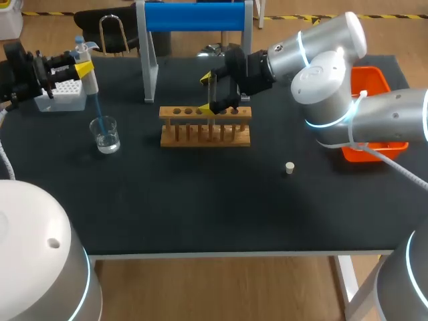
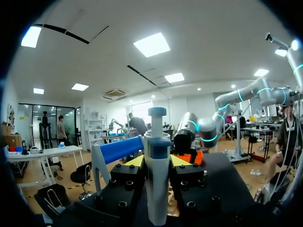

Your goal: Invert the test tube, pick up the pipette, mount the tip to pipette, aspirate from beaker and dispense into the tube, eject the tip, return the pipette, and cap with the stopper.

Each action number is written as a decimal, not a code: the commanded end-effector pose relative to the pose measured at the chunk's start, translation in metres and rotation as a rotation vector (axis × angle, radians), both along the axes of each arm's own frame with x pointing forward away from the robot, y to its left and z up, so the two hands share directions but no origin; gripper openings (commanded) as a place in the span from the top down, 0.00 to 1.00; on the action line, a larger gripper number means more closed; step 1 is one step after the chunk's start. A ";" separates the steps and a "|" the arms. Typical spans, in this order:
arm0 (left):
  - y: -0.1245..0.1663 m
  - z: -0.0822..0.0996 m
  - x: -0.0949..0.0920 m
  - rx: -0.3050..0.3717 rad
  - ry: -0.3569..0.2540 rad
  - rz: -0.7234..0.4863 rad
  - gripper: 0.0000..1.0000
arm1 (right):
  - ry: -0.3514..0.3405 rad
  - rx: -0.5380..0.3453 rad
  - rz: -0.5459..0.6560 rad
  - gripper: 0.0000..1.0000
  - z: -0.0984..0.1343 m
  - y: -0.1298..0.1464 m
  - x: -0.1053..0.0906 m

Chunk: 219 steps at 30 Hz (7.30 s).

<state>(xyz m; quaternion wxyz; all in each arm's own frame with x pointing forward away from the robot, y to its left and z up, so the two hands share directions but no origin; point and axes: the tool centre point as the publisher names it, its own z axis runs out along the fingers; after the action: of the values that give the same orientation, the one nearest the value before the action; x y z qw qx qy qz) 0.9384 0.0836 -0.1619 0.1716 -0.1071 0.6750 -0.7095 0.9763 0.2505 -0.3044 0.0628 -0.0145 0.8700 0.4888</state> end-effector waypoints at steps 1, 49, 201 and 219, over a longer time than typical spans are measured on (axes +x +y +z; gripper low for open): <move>-0.003 0.012 -0.005 0.023 0.008 0.014 1.00 | 0.001 -0.003 0.002 0.00 0.001 -0.001 0.000; -0.192 0.196 -0.004 0.006 -0.005 -0.309 1.00 | 0.001 -0.003 0.002 0.00 0.001 -0.001 0.000; -0.273 0.164 0.008 -0.019 -0.033 -0.530 1.00 | 0.006 -0.015 -0.021 0.00 -0.003 0.002 0.001; -0.273 0.155 0.012 -0.015 -0.032 -0.537 1.00 | 0.006 -0.015 -0.021 0.00 -0.003 0.002 0.001</move>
<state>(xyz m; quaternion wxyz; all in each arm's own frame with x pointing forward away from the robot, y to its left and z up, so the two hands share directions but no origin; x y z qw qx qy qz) 0.9478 -0.1891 -0.0063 -0.0110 0.0830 0.6716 -0.7361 0.9776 0.2523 -0.3080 0.0651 -0.0042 0.8736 0.4822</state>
